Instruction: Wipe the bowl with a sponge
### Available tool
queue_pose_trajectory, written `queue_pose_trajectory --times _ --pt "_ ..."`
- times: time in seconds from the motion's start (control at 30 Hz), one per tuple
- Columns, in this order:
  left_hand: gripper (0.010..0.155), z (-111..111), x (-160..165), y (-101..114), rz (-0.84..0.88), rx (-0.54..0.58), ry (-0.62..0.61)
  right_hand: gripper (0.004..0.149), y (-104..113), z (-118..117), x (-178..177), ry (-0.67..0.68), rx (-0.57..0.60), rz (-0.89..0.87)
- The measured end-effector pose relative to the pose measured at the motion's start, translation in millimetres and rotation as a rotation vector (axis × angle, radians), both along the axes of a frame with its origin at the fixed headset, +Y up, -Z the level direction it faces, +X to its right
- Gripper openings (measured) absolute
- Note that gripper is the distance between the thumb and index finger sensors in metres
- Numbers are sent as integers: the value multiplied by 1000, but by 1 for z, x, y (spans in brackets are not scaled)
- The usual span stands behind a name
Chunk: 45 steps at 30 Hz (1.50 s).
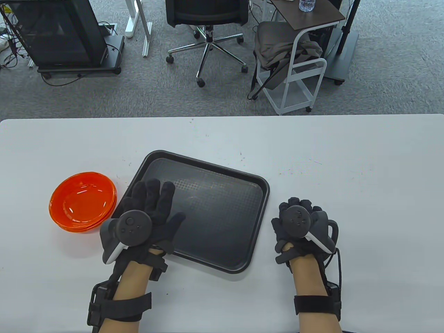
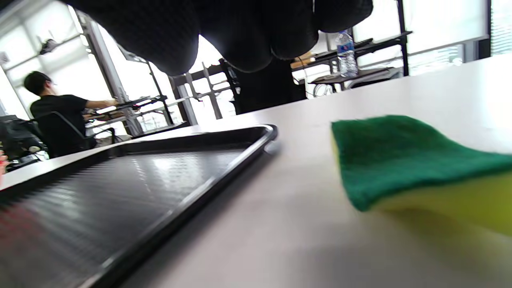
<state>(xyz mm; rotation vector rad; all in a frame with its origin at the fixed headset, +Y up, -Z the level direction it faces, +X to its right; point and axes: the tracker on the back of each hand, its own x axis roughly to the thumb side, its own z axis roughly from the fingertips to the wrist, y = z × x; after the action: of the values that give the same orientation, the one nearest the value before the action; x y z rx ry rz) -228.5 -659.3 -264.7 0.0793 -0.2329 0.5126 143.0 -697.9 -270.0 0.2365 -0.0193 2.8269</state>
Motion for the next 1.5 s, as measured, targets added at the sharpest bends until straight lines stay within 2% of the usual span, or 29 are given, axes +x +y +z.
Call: queue_pose_trajectory --times 0.17,0.3,0.53,0.7,0.97,1.3,1.5 --pt "77 0 1 -1 -6 -6 -3 55 15 15 -33 131 35 3" --pt "77 0 3 -1 -12 -15 -6 68 19 24 -53 202 -27 -11" --pt "77 -1 4 -3 -21 -34 -9 75 28 34 -74 274 83 28" --pt "77 -1 3 -2 -16 -27 -1 75 34 40 -81 304 176 32" --pt "77 0 3 -2 -15 -28 -2 73 38 44 -87 322 216 27" --pt "77 0 3 -2 -9 -34 4 73 38 45 -87 328 209 7" --pt "78 -2 5 -10 -20 -74 -6 73 29 41 -88 347 126 -13"
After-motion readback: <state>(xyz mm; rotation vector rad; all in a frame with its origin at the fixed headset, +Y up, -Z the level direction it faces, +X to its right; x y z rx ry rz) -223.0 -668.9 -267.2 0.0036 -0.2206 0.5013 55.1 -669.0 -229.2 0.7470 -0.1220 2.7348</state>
